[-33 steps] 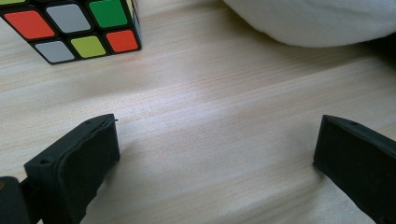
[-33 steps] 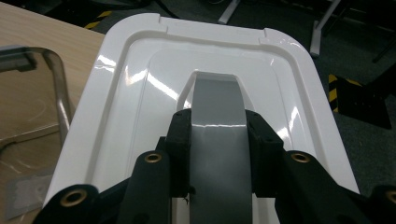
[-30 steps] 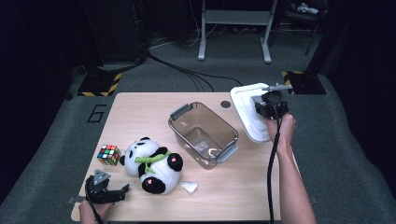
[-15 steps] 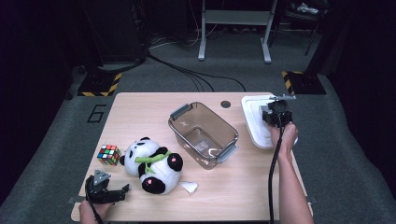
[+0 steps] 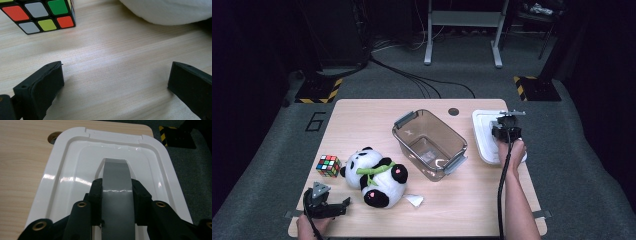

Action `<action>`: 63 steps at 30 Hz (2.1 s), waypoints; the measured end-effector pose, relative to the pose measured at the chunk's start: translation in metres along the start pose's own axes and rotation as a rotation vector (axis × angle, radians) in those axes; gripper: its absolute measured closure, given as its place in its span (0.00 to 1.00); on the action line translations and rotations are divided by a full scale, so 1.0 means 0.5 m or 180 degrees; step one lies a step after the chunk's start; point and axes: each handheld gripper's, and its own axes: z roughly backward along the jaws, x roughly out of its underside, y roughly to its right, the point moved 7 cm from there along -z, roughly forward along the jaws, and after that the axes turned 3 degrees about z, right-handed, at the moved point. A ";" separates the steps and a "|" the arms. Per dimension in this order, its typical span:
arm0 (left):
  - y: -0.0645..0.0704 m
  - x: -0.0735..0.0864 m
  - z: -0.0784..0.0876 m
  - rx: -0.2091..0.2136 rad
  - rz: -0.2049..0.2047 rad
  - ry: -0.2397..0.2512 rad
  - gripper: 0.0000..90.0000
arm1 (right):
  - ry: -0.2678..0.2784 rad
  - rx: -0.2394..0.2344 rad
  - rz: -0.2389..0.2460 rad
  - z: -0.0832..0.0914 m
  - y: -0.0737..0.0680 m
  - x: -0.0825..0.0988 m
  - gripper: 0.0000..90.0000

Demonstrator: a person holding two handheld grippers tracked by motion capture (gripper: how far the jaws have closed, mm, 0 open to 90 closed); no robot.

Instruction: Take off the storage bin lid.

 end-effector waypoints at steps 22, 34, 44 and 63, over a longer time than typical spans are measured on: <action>0.000 0.000 0.000 0.0001 0.0000 0.0011 0.00 | -0.0196 0.0144 -0.0061 -0.080 -0.021 0.074 0.73; 0.000 -0.001 -0.001 0.0000 -0.0002 0.0017 0.00 | -0.0198 0.0077 -0.0063 -0.082 -0.021 0.080 0.50; 0.000 0.000 0.000 0.0000 -0.0004 0.0005 0.00 | -0.0071 -0.0269 -0.0096 -0.016 -0.029 0.079 0.09; 0.000 0.000 0.000 0.0001 -0.0016 0.0005 0.00 | 0.0135 -0.0652 0.0057 0.116 -0.077 0.171 0.00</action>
